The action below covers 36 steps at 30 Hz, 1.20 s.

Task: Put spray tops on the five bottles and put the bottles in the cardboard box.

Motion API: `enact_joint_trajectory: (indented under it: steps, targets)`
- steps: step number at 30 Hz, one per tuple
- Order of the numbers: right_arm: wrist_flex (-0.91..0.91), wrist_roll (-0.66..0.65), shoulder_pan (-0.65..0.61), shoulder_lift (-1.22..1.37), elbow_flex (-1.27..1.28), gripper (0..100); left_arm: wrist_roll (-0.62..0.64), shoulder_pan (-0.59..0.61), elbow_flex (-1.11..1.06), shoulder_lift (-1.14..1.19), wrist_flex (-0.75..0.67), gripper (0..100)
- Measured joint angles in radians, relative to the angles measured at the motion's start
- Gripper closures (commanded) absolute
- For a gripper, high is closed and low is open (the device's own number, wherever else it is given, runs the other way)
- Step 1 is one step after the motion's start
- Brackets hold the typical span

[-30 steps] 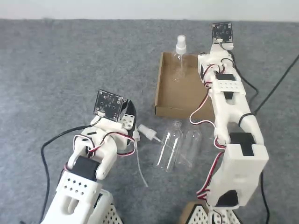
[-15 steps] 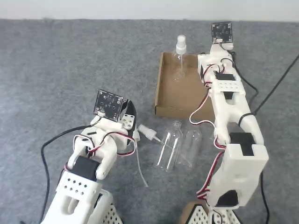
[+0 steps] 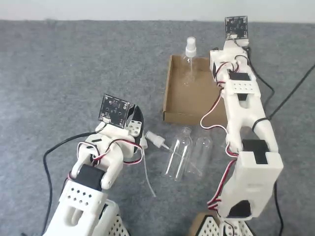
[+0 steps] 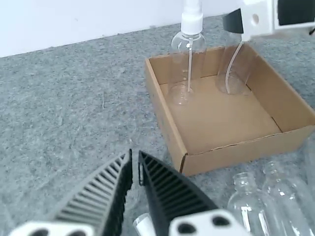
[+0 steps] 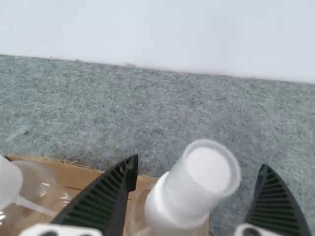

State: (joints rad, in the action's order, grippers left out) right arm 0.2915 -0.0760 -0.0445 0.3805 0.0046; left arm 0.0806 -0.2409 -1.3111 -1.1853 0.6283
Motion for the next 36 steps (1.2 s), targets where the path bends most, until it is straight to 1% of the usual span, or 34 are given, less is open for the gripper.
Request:
enact_joint_trajectory:
  steps: [6, 13, 16, 20, 29, 36]
  targets:
    - [0.058, 0.000, -0.002, 0.000, -0.061, 68.1, 0.000, 0.000, 0.000, 0.000, 0.000, 99]
    - [0.213, 0.000, 0.000, 0.000, -0.206, 68.1, 0.000, 0.000, 0.000, 0.000, 0.000, 99]
    - [0.267, 0.000, 0.000, -0.020, -0.224, 68.2, 0.000, 0.000, 0.000, 0.000, 0.000, 99]
    - [0.333, 0.000, 0.000, -0.101, -0.224, 68.2, 0.000, 0.000, 0.000, 0.000, 0.000, 99]
    - [0.577, 0.000, 0.000, -0.322, -0.224, 68.3, 0.000, 0.000, 0.000, 0.000, 0.000, 99]
    - [0.821, 0.000, -0.002, -0.502, -0.224, 68.4, 0.000, 0.000, 0.000, 0.000, 0.000, 99]
